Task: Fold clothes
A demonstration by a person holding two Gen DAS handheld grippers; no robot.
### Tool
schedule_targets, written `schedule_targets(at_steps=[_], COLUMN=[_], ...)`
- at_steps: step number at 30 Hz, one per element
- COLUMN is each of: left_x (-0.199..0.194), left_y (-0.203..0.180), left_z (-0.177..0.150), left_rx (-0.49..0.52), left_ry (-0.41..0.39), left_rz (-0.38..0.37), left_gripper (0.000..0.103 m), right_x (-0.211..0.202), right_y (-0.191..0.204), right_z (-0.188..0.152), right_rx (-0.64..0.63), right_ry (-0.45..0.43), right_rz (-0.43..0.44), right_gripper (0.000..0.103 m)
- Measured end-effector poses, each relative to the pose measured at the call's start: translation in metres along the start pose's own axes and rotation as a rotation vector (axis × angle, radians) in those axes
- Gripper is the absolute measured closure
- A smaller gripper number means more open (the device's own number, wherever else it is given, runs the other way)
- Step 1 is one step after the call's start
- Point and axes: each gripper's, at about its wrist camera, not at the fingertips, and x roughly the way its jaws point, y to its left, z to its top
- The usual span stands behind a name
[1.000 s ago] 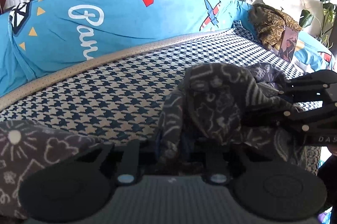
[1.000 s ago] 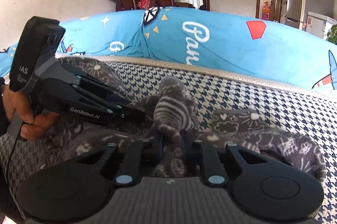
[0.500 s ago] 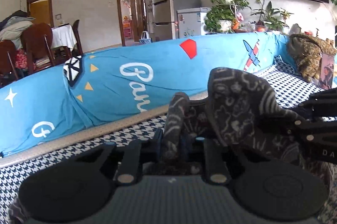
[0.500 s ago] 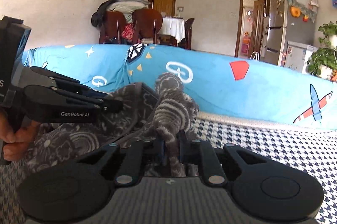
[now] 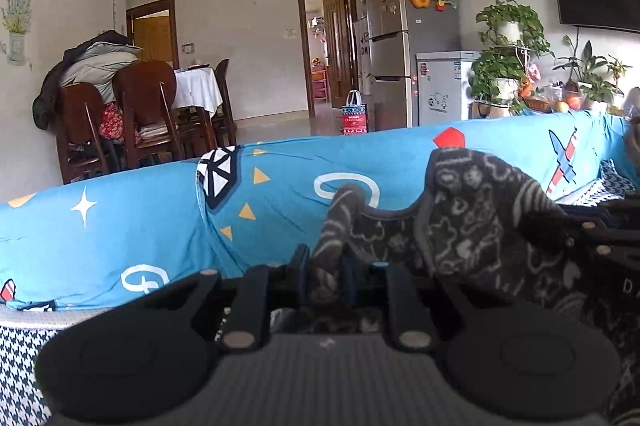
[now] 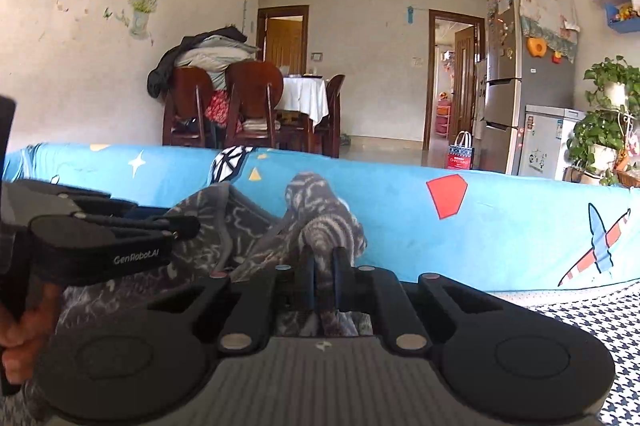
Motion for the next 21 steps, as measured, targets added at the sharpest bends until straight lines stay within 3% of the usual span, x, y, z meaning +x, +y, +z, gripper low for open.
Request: schedule_targets(at_steps=[6,9,12,17,21], left_x=[0.029,0.048,0.065,0.076,0.076], left_y=[0.01,0.016,0.024,0.033,0.034], left_z=[0.011,0.008,-0.003,-0.016,-0.018], left_rx=[-0.031,-0.045,-0.069,-0.09,-0.084], left_ry=[0.004,0.032,0.076,0.112,0.116], left_rz=[0.028,0.045,0.049,0.063,0.059], left_gripper=[0.087,0.087,0.087,0.087,0.086], right_x=[0.027,0.035,0.048,0.078,0.093], right_y=[-0.018,-0.033,-0.043,-0.054,-0.049], right_z=[0.019,0.017,0.008,-0.026,-0.042], right_rx=[0.088,0.171,0.208,0.284,0.307], right_ry=[-0.017,0.019,0.108,0.3,0.382], right_rz=[-0.026,0.003,0.066,0.143,0.166], right_gripper=[0.1,0.099,0.097,0.076,0.055])
